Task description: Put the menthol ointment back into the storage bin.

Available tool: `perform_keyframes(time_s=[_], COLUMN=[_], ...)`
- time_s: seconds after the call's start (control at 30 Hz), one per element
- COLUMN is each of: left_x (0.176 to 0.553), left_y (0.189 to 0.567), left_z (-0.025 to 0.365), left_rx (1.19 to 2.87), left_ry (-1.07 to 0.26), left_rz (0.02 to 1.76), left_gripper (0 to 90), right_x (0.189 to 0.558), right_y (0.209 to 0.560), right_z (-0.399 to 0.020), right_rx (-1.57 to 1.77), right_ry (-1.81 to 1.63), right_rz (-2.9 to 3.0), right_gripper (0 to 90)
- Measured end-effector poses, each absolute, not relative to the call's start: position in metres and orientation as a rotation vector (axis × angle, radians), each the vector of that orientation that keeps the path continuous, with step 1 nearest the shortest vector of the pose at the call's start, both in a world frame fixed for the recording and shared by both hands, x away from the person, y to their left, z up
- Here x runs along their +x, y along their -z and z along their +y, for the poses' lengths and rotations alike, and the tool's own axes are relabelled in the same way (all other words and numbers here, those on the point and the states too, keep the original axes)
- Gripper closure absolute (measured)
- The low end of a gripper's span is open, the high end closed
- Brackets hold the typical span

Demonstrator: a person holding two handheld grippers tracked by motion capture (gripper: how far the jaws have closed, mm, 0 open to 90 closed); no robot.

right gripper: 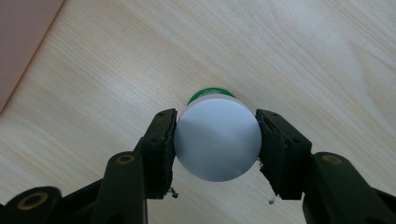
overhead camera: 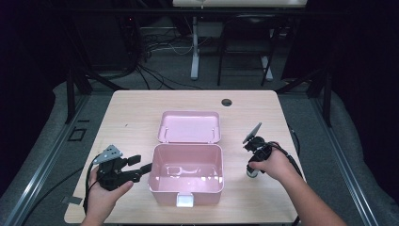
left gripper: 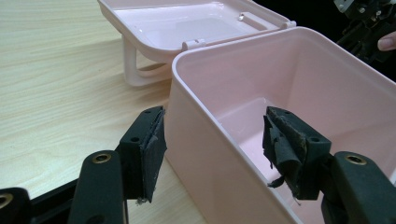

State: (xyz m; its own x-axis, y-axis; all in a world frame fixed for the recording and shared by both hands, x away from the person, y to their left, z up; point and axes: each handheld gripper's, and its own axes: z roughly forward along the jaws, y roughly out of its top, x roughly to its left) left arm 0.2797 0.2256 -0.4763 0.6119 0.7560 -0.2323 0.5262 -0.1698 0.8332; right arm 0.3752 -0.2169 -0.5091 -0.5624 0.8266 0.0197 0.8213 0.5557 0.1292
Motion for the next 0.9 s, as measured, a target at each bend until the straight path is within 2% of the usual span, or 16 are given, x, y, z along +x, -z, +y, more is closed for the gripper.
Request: perform_keyframes(time_s=[0.47, 0.53, 0.7, 0.9], left_x=[0.28, 0.28, 0.279, 0.278], left_y=[0.475, 0.475, 0.475, 0.473], left_z=[0.228, 0.228, 0.226, 0.225], left_rx=[1.83, 1.831, 1.854, 1.881], left_ry=[-0.27, -0.264, -0.269, -0.317], left_rz=[1.037, 1.026, 1.003, 0.981], left_gripper=[39.9, 44.3, 48.5, 49.6], right_x=[0.37, 0.369, 0.366, 0.362], right_y=[0.486, 0.48, 0.465, 0.448], right_z=[-0.209, -0.207, -0.2, -0.191], right_rx=[1.388, 1.365, 1.317, 1.258], right_ry=[-0.179, -0.184, -0.199, -0.193], right_rz=[2.742, 2.744, 2.746, 2.762], right_gripper=[50.0, 50.0, 50.0, 50.0])
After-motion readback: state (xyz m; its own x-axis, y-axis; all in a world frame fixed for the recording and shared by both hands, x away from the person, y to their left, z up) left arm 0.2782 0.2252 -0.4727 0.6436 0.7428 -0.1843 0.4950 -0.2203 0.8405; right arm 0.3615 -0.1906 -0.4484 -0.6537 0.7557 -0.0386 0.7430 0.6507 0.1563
